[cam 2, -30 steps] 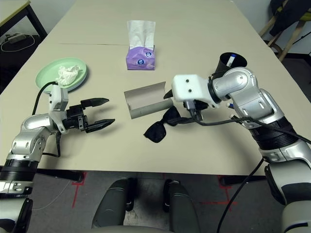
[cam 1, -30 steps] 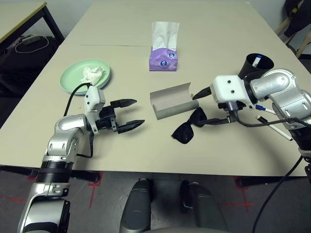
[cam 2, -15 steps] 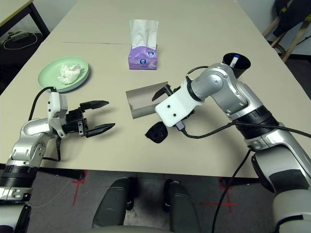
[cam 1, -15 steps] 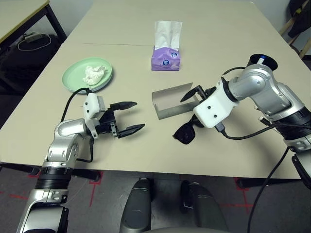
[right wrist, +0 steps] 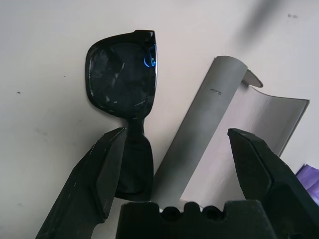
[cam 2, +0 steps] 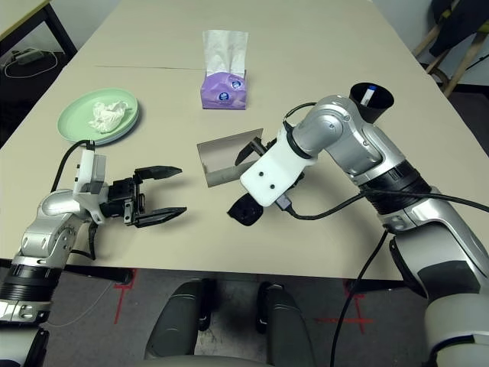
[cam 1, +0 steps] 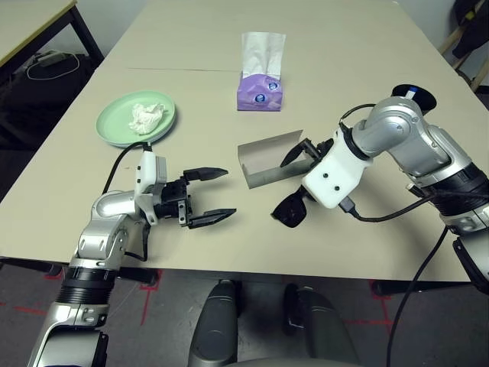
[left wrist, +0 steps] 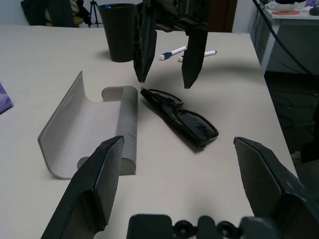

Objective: Organize and tidy the items on the table.

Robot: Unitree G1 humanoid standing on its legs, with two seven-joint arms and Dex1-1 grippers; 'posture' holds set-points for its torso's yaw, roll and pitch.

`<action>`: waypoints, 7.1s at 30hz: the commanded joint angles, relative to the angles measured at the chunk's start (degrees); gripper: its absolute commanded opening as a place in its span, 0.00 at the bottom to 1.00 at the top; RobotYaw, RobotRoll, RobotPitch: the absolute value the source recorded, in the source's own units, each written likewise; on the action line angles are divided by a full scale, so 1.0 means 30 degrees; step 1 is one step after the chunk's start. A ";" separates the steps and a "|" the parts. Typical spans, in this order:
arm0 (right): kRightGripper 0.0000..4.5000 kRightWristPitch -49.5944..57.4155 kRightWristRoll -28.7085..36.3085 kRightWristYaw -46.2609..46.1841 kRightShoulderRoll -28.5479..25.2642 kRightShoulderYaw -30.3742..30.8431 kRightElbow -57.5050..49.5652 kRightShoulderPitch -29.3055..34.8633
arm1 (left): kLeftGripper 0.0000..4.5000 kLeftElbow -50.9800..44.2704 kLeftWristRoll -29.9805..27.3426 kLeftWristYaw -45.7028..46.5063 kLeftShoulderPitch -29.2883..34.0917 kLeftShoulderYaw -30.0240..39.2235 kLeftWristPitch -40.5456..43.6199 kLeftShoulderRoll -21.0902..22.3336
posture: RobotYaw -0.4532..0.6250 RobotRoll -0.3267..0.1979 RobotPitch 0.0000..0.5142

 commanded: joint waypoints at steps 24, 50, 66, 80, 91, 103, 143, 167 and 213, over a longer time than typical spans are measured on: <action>1.00 -0.2046 -0.1863 -0.0821 0.0458 0.1102 0.0977 0.0173 | 0.99 0.0129 0.0708 -0.1391 0.0263 -0.1082 0.0067 0.1119 | 0.64 0.62 0.35; 1.00 -0.1873 -0.2184 -0.0623 0.0738 0.1404 0.0454 0.0311 | 0.99 -0.0192 0.0652 -0.1025 0.0295 -0.1074 0.0544 0.1105 | 0.64 0.62 0.34; 1.00 -0.2328 -0.2353 -0.0421 0.0705 0.1612 0.0245 0.0439 | 0.99 -0.0066 0.1104 -0.0870 0.0289 -0.1120 0.0050 0.1156 | 0.64 0.62 0.34; 0.18 -0.2979 -0.2386 -0.0563 0.0859 0.1734 0.0986 0.0120 | 1.00 -0.0033 0.1348 -0.0785 0.0374 -0.1149 -0.0089 0.1179 | 0.64 0.62 0.33; 0.01 -0.3781 -0.2354 -0.0586 0.0616 0.1704 0.1532 0.0085 | 1.00 0.0161 0.1421 -0.0815 0.0256 -0.1186 -0.0140 0.1151 | 0.64 0.62 0.32; 0.66 -0.4636 -0.2302 -0.0976 -0.0297 0.1551 0.1731 0.0839 | 1.00 0.0271 0.1468 -0.0850 0.0210 -0.1183 -0.0142 0.1123 | 0.64 0.62 0.32; 0.99 0.1430 -0.0341 0.1632 0.1863 0.1577 0.0038 -0.0800 | 1.00 0.0328 0.1761 -0.0552 0.0474 -0.1235 -0.0441 0.1034 | 0.65 0.62 0.29; 0.99 0.3452 -0.2235 0.1305 0.1895 0.1800 0.0880 -0.0548 | 1.00 0.0054 0.1761 -0.0306 0.0654 -0.1256 -0.0331 0.1063 | 0.65 0.62 0.30; 0.10 0.5519 -0.3625 0.0870 0.2599 0.2081 0.1928 -0.0517 | 1.00 0.0276 0.1893 -0.0202 0.0509 -0.1278 -0.0595 0.1076 | 0.65 0.62 0.30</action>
